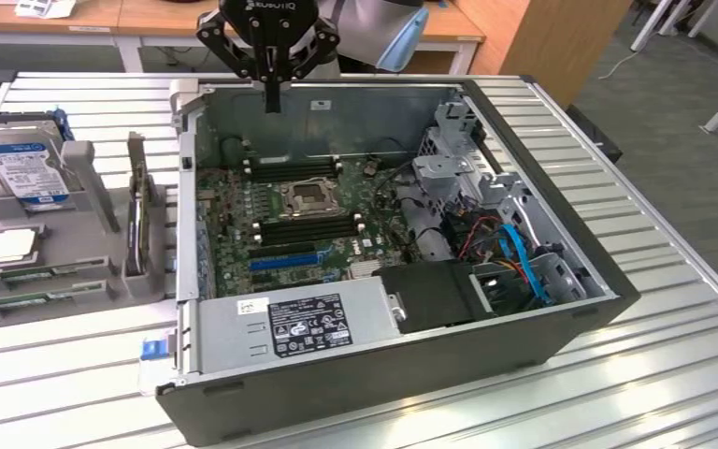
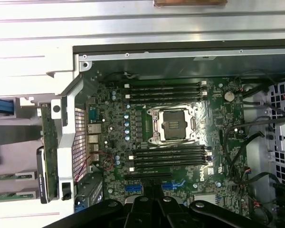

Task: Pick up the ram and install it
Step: 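Reach for the ram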

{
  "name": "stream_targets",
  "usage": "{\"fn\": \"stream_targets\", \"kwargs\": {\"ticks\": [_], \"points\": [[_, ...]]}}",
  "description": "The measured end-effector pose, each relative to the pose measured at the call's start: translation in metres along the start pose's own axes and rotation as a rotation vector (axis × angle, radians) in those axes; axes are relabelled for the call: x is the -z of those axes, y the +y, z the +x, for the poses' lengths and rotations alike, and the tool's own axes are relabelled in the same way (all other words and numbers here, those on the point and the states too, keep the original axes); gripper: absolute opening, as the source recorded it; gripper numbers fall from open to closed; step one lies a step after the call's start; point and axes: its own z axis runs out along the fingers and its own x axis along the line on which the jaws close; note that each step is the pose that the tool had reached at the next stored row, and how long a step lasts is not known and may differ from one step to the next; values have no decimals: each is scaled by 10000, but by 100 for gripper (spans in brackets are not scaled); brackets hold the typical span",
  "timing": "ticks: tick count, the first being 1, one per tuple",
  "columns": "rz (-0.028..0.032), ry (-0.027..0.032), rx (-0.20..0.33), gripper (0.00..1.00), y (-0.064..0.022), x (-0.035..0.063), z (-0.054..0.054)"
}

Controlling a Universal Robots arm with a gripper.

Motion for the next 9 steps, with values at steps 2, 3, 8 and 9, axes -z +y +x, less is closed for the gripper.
{"fn": "stream_targets", "kwargs": {"ticks": [2,3,8,9], "points": [[1,1,0,10,-1,1,11],[0,0,1,10,-1,1,16],[2,1,0,10,-3,2,46],[2,1,0,10,-3,2,51]]}}
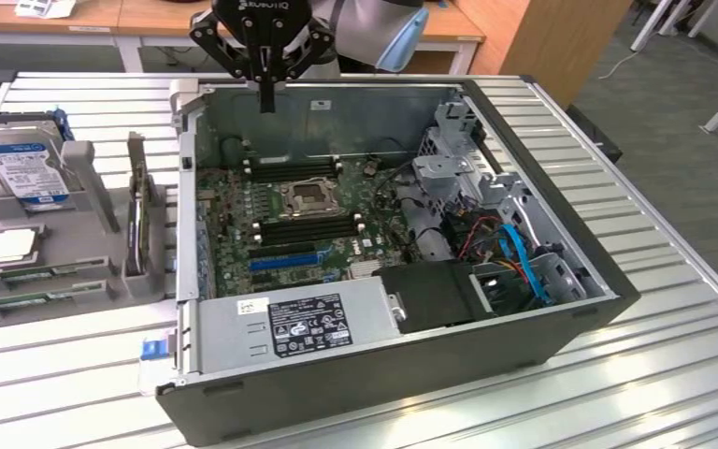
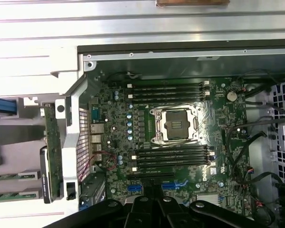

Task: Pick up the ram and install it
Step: 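Reach for the ram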

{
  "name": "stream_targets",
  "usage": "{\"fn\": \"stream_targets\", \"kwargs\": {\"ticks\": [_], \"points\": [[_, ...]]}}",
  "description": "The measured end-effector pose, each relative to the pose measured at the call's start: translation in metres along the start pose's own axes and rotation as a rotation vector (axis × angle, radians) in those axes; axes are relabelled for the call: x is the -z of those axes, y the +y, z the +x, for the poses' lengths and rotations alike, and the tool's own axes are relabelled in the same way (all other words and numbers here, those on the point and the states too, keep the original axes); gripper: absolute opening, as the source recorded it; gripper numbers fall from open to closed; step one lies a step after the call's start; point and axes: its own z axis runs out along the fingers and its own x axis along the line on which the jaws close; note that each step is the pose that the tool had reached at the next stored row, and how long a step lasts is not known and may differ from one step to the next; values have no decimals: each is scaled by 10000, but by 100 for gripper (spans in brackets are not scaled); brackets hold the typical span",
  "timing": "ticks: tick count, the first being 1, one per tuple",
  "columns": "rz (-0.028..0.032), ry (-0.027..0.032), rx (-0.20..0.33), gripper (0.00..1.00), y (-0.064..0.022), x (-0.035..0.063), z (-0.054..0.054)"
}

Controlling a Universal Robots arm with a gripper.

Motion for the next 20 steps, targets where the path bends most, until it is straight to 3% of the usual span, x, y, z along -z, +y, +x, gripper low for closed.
{"fn": "stream_targets", "kwargs": {"ticks": [20], "points": [[-1,0,0,10,-13,4,179]]}}
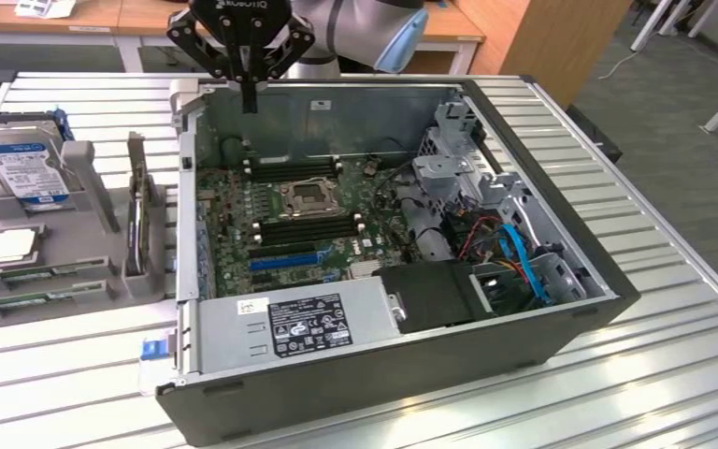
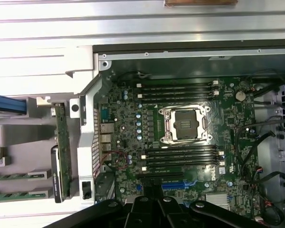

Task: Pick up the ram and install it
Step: 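Reach for the ram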

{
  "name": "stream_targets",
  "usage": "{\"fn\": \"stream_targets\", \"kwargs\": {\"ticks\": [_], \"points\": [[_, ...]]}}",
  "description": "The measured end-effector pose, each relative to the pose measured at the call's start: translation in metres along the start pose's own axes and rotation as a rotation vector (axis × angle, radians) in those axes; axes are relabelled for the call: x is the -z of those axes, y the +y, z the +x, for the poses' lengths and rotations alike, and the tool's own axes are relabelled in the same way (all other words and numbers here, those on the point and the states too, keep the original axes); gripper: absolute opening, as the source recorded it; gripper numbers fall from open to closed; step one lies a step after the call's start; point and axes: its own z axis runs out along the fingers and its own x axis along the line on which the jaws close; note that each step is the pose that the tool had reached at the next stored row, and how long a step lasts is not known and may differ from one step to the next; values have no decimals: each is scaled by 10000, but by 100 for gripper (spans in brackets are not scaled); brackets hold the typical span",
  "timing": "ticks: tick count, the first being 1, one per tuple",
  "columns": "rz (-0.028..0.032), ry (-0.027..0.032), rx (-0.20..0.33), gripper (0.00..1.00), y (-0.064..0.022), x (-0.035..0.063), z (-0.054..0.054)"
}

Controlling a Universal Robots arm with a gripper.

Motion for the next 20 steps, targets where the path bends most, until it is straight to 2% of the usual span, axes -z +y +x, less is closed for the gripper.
{"fn": "stream_targets", "kwargs": {"ticks": [20], "points": [[0,0,1,10,-13,5,183]]}}
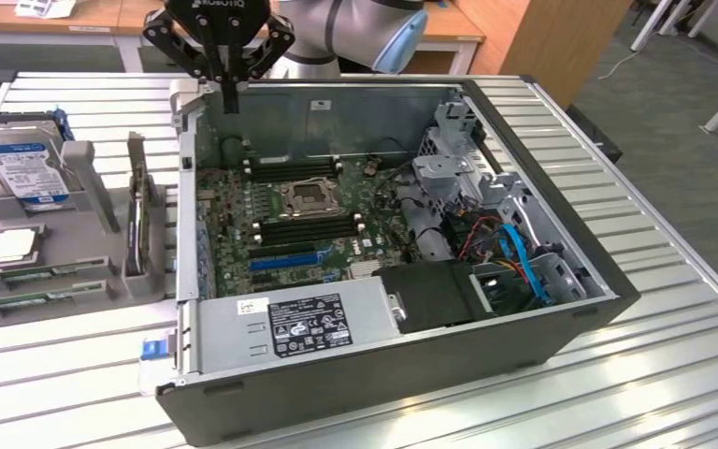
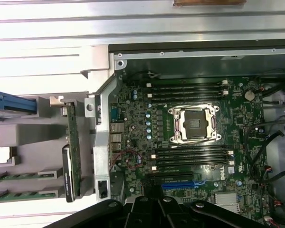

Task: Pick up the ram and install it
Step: 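Reach for the ram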

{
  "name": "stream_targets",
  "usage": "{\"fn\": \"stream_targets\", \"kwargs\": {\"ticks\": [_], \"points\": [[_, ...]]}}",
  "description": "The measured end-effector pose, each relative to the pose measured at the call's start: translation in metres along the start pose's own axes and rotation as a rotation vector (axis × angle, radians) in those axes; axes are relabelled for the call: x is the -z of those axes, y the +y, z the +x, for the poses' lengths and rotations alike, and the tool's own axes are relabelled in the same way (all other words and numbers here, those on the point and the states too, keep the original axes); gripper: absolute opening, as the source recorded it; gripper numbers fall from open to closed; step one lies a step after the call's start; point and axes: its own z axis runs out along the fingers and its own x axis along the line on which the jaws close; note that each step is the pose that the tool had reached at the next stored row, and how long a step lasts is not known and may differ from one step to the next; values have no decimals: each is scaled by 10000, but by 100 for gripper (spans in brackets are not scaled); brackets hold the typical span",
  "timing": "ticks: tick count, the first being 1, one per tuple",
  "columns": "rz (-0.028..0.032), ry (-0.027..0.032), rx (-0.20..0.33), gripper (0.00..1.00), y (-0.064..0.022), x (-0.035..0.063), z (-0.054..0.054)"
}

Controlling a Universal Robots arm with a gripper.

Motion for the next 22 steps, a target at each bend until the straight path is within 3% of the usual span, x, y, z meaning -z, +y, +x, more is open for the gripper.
{"fn": "stream_targets", "kwargs": {"ticks": [22], "points": [[0,1,6,10,-18,6,234]]}}
